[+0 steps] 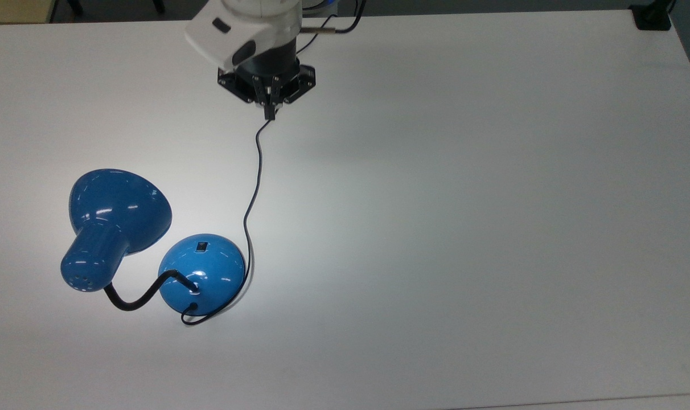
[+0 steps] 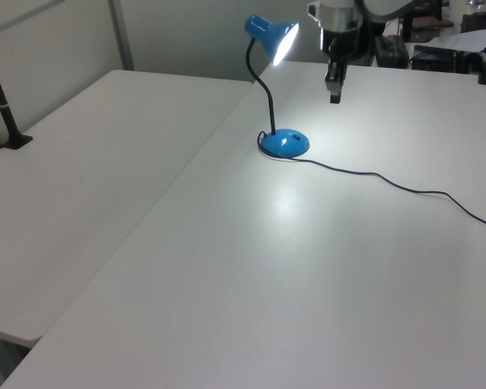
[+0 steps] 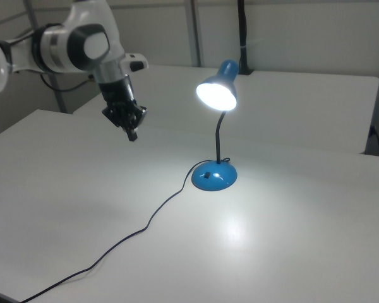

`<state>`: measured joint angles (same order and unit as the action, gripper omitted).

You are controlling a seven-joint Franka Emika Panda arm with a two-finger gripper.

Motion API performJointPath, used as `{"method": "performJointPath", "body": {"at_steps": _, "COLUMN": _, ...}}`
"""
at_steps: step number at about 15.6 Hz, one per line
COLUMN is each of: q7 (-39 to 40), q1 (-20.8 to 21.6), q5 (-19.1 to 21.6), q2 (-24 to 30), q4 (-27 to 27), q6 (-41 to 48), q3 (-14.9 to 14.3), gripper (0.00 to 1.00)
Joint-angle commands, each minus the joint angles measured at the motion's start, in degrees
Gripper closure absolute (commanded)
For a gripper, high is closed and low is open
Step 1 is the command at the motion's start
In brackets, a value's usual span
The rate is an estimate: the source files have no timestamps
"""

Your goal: Turn on the lamp

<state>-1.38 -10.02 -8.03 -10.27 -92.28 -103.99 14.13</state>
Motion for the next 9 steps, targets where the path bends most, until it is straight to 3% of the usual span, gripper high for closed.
{"method": "performJointPath", "body": {"at_steps": 1, "q7": -2.56, "q1": 1.84, "q5": 0.91, "q2": 6.05, "q4": -2.03, "q6": 7.21, "q3": -0.42, "gripper": 0.9}}
{"method": "performJointPath", "body": {"at_steps": 3, "q7": -6.86, "q1": 1.84, "q5": 1.88, "q2": 7.1, "q4": -2.03, "q6": 7.23, "q3": -0.42, "gripper": 0.8}}
{"method": "performJointPath", "body": {"at_steps": 5, "q7": -7.14, "q1": 1.84, "q5": 2.06, "q2": 7.72, "q4": -1.94, "q6": 7.49, "q3": -0.59, "gripper": 0.5}}
{"method": "performJointPath", "body": {"at_steps": 6, "q7": -7.14, "q1": 1.93, "q5": 2.06, "q2": 7.72, "q4": -1.85, "q6": 7.32, "q3": -0.94, "gripper": 0.26}}
{"method": "performJointPath", "body": {"at_steps": 8, "q7": -7.23, "q1": 4.37, "q5": 1.97, "q2": 7.64, "q4": -1.76, "q6": 7.14, "q3": -3.04, "gripper": 0.0}}
{"method": "performJointPath", "body": {"at_steps": 9, "q7": -7.32, "q1": 7.0, "q5": 1.97, "q2": 7.72, "q4": -1.76, "q6": 7.05, "q3": -6.02, "gripper": 0.0}}
